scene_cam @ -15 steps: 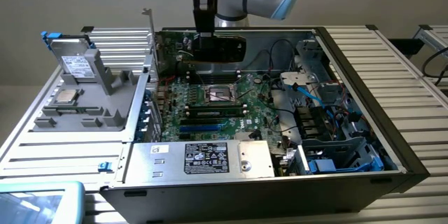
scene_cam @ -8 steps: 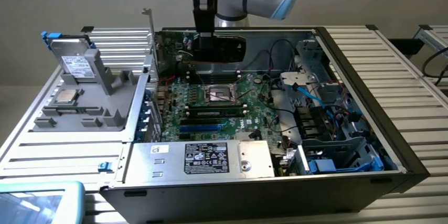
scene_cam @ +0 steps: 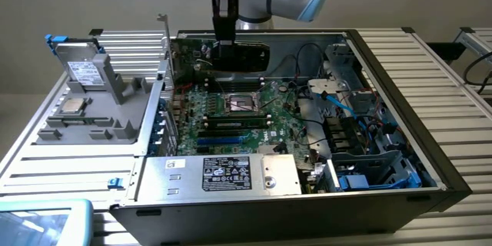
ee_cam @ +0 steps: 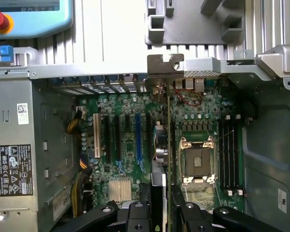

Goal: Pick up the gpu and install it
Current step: 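Insert the gpu into the slot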

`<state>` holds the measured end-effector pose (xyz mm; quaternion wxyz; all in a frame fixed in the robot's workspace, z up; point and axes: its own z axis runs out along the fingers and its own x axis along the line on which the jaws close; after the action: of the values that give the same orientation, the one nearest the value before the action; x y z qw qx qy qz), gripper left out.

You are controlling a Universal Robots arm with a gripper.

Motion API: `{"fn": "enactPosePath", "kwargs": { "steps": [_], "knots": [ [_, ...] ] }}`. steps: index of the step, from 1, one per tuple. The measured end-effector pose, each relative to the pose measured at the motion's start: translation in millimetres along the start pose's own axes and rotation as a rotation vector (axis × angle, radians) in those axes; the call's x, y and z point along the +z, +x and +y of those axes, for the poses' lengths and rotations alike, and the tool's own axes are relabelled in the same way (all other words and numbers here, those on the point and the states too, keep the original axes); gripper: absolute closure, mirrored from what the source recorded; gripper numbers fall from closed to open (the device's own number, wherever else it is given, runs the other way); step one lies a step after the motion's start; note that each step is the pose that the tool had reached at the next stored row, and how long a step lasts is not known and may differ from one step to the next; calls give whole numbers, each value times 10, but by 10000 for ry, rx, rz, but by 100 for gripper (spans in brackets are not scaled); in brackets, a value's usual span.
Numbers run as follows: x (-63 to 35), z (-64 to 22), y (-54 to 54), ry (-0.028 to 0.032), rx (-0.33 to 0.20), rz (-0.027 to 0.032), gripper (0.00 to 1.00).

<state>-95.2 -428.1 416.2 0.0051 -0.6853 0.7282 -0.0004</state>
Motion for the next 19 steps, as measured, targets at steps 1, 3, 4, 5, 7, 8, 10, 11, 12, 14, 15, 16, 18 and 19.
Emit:
{"fn": "enactPosePath", "kwargs": {
  "steps": [1,3,4,5,7,8,10,11,12,14,15,16,18,19],
  "knots": [
    [36,0,0,0,1,-6,73],
    [62,1,1,0,0,-13,73],
    [71,0,1,-1,0,-15,73],
    [81,1,1,-1,0,-17,73],
    [100,1,1,-1,1,-21,73],
    [108,1,1,-1,1,-22,73],
    [123,1,1,-2,0,-24,73],
    [130,1,1,-1,1,-25,73],
    [136,1,1,-2,1,-26,73],
    [149,1,1,-1,0,-28,73],
    [157,1,1,-2,1,-31,73],
    [164,1,1,-2,0,-35,73],
    [181,2,2,-2,0,-46,73],
    [191,2,1,-3,0,-52,73]
  ]
}}
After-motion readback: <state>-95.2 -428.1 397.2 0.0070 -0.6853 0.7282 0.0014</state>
